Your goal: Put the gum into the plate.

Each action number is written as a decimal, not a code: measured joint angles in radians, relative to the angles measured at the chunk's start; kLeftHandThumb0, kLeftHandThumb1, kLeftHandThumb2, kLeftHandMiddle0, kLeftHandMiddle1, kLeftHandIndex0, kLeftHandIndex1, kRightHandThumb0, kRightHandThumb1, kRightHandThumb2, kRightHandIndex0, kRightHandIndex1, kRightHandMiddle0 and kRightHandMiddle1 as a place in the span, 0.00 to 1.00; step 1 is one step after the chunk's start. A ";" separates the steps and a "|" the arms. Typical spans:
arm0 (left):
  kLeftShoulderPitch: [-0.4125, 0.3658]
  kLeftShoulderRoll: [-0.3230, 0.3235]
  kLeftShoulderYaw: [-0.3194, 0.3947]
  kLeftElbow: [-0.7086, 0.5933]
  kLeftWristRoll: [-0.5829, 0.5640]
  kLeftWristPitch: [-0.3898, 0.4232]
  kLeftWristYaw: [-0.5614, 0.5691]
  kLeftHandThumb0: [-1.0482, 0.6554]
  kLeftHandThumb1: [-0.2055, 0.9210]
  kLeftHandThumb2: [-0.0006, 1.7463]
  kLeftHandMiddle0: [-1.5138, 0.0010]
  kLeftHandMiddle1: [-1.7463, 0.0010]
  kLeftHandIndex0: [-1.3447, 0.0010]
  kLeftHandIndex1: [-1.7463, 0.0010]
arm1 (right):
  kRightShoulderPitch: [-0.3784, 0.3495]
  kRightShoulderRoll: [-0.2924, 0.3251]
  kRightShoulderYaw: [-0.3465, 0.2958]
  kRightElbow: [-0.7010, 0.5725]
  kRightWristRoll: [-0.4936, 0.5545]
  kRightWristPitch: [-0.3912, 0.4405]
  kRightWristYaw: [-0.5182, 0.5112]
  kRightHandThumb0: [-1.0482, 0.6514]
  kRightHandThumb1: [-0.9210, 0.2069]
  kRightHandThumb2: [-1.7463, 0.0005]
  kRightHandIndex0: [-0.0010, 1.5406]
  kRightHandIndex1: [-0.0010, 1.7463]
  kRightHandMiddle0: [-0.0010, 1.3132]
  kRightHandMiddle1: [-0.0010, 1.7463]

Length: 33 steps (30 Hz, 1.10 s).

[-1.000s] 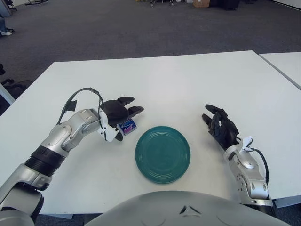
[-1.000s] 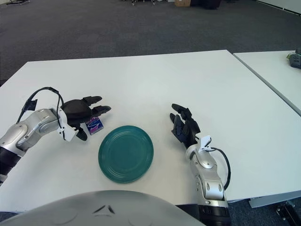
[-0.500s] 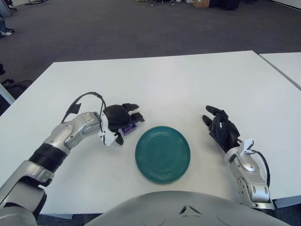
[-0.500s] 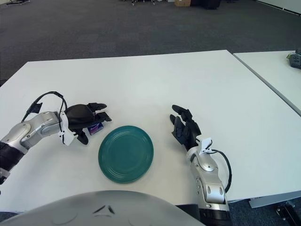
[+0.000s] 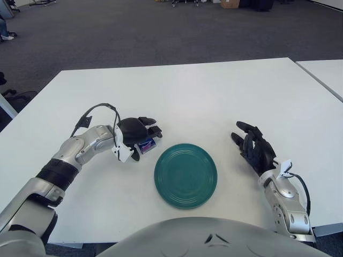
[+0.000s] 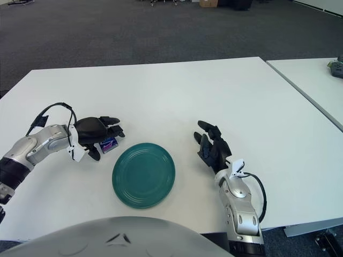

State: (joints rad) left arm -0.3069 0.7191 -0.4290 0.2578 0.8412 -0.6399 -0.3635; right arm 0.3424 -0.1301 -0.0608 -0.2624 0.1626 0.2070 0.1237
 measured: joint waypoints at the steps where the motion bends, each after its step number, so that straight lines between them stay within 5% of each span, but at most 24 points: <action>1: 0.000 0.000 -0.001 0.005 0.003 0.002 0.004 0.24 0.92 0.00 0.81 0.99 0.98 0.47 | 0.002 -0.001 -0.002 0.000 -0.001 -0.004 0.003 0.14 0.00 0.52 0.26 0.01 0.00 0.38; 33: -0.059 0.044 -0.046 0.085 0.115 -0.018 0.112 0.27 0.98 0.05 0.82 1.00 0.95 0.44 | 0.029 -0.003 -0.043 0.014 -0.019 -0.070 0.043 0.17 0.00 0.51 0.22 0.00 0.00 0.36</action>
State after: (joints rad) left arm -0.3664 0.7630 -0.4750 0.3427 0.9566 -0.6580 -0.2510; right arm 0.3717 -0.1331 -0.1039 -0.2482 0.1435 0.1367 0.1669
